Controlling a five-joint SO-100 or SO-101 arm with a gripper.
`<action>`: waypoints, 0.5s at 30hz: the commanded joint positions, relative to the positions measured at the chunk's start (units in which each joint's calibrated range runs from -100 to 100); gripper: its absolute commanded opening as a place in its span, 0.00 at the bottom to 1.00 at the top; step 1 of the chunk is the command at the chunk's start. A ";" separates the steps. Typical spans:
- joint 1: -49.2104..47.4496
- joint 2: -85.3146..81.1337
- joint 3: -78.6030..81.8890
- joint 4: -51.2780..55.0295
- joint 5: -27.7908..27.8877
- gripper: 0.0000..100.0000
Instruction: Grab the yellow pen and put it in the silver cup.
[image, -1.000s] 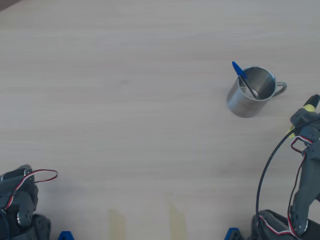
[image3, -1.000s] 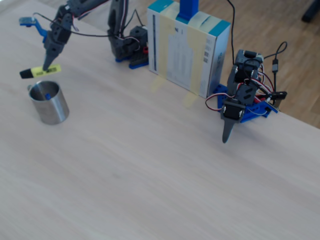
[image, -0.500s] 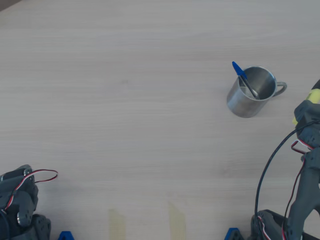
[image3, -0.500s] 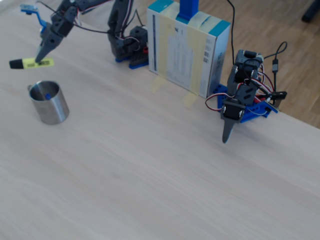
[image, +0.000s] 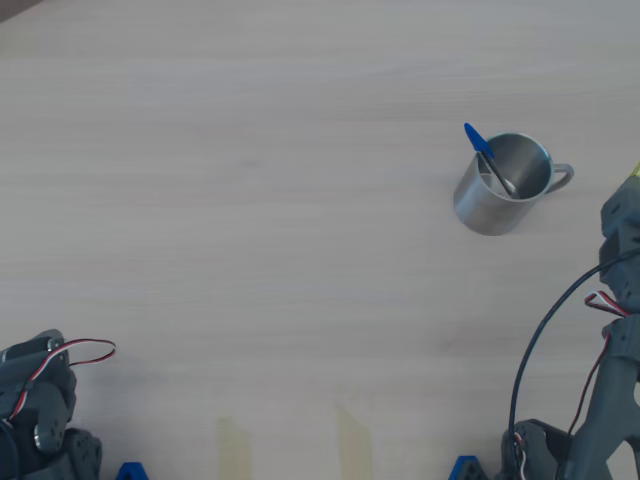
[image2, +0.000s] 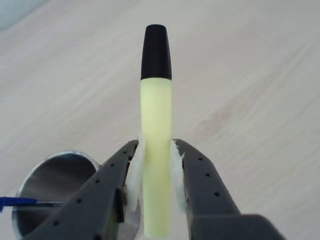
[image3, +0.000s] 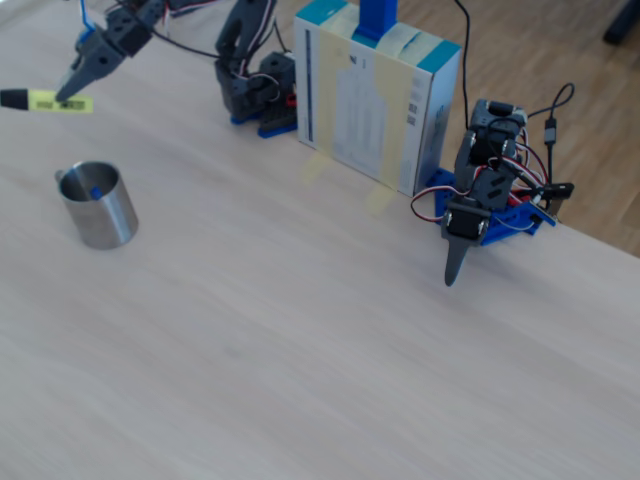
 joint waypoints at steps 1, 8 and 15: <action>-0.06 -2.19 0.32 -5.48 1.07 0.08; -0.93 -3.60 3.76 -15.01 1.38 0.08; -3.64 -3.68 3.94 -24.62 3.72 0.08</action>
